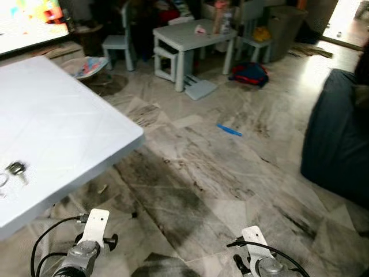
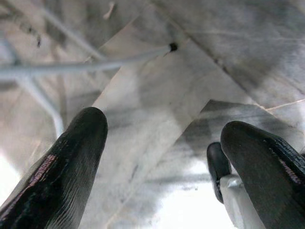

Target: Hang keys on a hook

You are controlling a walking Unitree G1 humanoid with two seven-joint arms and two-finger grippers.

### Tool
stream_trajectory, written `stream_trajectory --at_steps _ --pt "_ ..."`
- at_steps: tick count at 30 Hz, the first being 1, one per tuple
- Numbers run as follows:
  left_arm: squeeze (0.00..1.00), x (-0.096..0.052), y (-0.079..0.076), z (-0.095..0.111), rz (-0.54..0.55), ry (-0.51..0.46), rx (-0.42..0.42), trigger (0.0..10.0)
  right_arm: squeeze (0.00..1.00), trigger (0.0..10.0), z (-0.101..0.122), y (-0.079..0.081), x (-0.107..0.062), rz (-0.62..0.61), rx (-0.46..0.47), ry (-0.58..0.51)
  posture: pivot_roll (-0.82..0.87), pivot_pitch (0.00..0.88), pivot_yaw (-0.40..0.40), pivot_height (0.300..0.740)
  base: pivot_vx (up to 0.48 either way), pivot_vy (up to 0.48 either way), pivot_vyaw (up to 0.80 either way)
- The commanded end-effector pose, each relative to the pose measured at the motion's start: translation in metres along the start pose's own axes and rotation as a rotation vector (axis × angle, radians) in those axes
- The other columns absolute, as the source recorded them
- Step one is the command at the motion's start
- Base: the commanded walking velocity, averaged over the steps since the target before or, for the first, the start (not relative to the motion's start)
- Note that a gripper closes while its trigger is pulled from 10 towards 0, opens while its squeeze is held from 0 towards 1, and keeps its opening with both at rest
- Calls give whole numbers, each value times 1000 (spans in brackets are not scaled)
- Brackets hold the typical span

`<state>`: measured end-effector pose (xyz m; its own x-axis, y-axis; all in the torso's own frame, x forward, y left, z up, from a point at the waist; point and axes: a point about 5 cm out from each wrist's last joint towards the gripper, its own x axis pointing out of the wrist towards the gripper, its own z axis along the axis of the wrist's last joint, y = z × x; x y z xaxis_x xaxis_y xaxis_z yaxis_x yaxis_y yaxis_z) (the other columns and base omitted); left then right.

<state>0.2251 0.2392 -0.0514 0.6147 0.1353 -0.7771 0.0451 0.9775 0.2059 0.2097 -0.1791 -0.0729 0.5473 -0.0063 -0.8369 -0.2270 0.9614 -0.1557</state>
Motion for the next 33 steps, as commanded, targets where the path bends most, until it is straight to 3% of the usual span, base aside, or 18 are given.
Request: stream_trajectory --at_steps 1,20,27,33 --pt "0 0 0 0 -3 3 11 10000 0 10000 2 -3 0 -1 -3 -4 42 0 -35 740 0 0 800" --pt "0 0 0 1 -2 4 26 10000 0 10000 9 -2 1 9 -63 -18 40 0 -33 740 0 0 800" --pt "0 0 1 1 -3 5 25 10000 0 10000 10 0 1 11 -62 -17 41 0 -33 740 0 0 0" --pt "0 0 2 0 -3 7 27 10000 0 10000 10 1 1 15 -65 -19 40 0 -30 740 0 -304 0"
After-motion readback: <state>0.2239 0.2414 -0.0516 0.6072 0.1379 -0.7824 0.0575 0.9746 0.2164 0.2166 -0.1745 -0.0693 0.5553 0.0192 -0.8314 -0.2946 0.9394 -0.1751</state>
